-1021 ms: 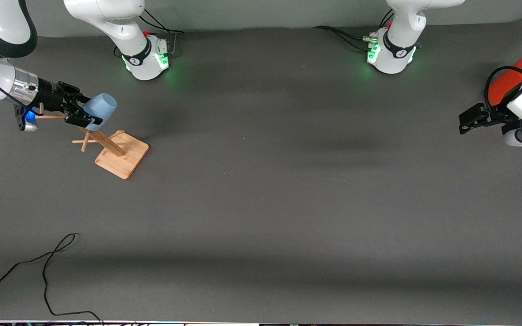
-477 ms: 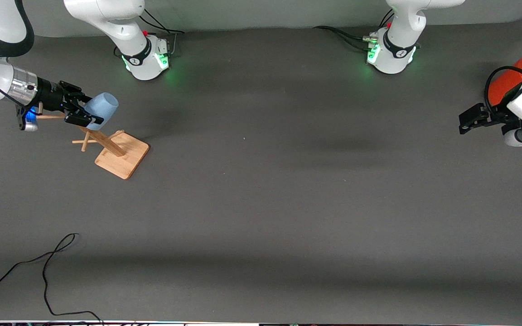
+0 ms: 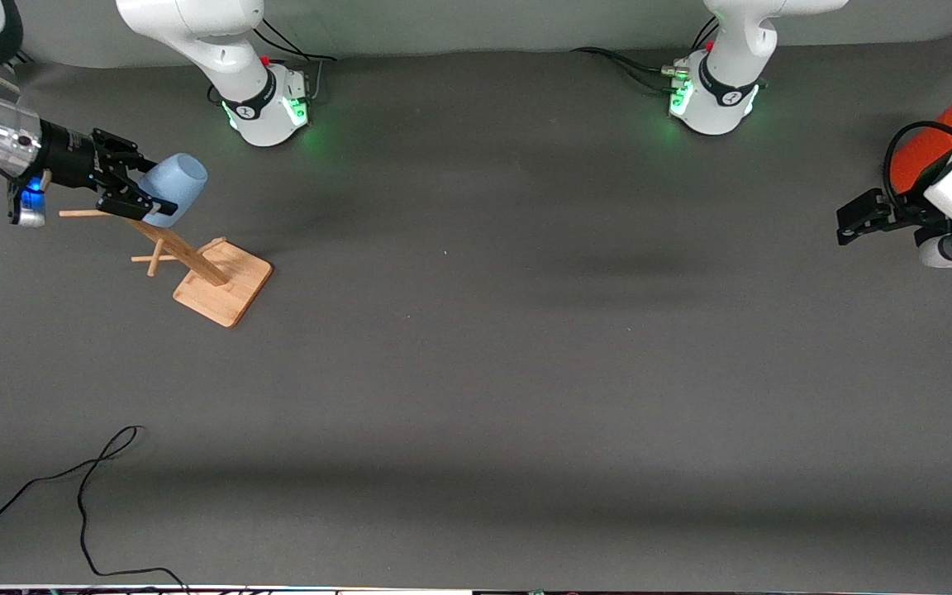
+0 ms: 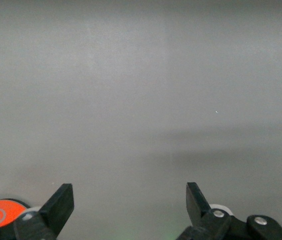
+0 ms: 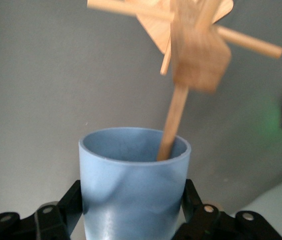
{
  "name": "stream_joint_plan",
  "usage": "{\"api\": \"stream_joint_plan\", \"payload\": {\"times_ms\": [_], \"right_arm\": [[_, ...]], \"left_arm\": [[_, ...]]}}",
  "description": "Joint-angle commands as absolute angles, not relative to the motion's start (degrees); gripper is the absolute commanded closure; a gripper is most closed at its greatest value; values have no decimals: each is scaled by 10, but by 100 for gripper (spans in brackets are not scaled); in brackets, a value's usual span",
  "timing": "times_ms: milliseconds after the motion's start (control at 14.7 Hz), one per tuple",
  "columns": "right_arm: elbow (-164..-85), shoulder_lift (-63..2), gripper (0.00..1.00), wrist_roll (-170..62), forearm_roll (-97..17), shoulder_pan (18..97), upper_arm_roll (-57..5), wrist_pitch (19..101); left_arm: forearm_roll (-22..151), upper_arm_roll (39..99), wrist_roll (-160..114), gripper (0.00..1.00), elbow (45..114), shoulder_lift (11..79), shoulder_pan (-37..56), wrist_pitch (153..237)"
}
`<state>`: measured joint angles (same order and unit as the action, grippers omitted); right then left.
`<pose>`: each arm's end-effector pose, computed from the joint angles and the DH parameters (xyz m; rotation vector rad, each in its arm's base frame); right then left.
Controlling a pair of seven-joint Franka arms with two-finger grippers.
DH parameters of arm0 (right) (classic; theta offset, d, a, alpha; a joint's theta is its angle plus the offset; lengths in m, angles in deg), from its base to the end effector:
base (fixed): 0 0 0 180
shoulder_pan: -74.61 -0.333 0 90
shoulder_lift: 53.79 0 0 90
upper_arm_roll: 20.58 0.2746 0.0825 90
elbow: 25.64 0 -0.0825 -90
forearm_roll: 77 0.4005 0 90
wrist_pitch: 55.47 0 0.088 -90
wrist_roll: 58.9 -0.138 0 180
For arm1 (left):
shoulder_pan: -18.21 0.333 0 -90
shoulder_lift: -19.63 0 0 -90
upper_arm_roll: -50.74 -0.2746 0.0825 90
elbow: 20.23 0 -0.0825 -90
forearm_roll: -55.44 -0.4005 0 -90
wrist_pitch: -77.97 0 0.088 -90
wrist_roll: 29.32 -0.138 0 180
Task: Rotate and upright cup with both arms
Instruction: 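Lift the blue cup off the peg with the right gripper, then carry the blue cup to the table middle and lower it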
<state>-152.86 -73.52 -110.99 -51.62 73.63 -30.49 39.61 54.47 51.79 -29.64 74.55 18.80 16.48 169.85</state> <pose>0.4547 -0.0166 0.4368 -2.2871 1.4640 0.5404 0.5661 -0.0253 0.5224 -3.1220 0.0858 0.0558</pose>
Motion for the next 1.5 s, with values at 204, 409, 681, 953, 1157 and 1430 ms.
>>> {"api": "stream_joint_plan", "payload": {"times_ms": [204, 409, 681, 953, 1157, 1430], "right_arm": [[-1502, -762, 37, -1208, -423, 733, -237, 391], [-1483, -765, 37, -1290, -379, 733, -163, 430], [-1470, -746, 37, -1424, -385, 734, 16, 560], [-1454, -675, 37, -1560, -497, 735, 165, 662], [-1427, -576, 37, -1692, -629, 734, 245, 716], [-1380, -424, 37, -1874, -837, 687, 274, 744]], "left_arm": [[544, 516, -304, 0, 754, 182, 162, 1708], [544, 516, -304, 0, 754, 182, 161, 1707], [544, 516, -302, 0, 754, 182, 162, 1706], [544, 516, -294, 0, 754, 181, 161, 1703], [544, 518, -294, 0, 754, 181, 161, 1701], [546, 518, -292, 0, 754, 181, 161, 1697]]}}
